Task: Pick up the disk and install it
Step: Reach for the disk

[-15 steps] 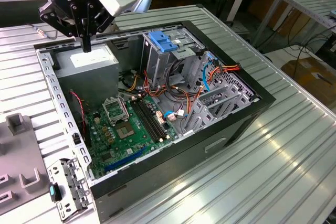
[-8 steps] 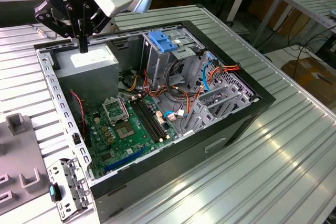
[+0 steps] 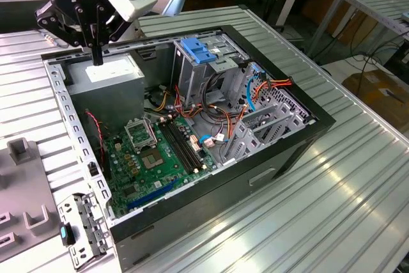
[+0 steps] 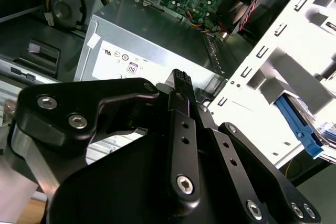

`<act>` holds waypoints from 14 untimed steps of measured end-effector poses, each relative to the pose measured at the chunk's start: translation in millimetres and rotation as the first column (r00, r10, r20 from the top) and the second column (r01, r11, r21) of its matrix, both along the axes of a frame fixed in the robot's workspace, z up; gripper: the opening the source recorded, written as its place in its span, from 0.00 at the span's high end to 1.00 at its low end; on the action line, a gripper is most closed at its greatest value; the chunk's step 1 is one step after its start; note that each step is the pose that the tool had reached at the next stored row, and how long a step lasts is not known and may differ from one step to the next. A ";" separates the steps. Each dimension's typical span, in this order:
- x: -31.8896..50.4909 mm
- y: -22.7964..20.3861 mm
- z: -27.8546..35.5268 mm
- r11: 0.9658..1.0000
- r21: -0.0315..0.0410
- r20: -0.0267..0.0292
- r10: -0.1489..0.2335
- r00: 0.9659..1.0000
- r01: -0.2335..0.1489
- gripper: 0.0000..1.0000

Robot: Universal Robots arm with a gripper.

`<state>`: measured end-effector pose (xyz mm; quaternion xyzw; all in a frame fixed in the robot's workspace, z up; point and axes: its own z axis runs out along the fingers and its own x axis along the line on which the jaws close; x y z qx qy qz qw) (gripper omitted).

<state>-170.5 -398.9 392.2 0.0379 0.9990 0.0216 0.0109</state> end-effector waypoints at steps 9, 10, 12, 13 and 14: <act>-6.1 0.0 -0.2 1.000 0.000 -0.001 0.000 1.000 0.000 0.89; -6.5 0.0 -0.2 1.000 0.000 -0.001 0.000 1.000 0.000 0.89; -7.7 0.0 -0.2 1.000 0.000 -0.001 0.000 1.000 0.000 0.89; -8.2 0.0 -0.2 1.000 0.000 -0.001 0.000 1.000 0.000 0.89; -8.8 0.0 -0.3 1.000 0.000 -0.001 0.000 1.000 0.000 0.89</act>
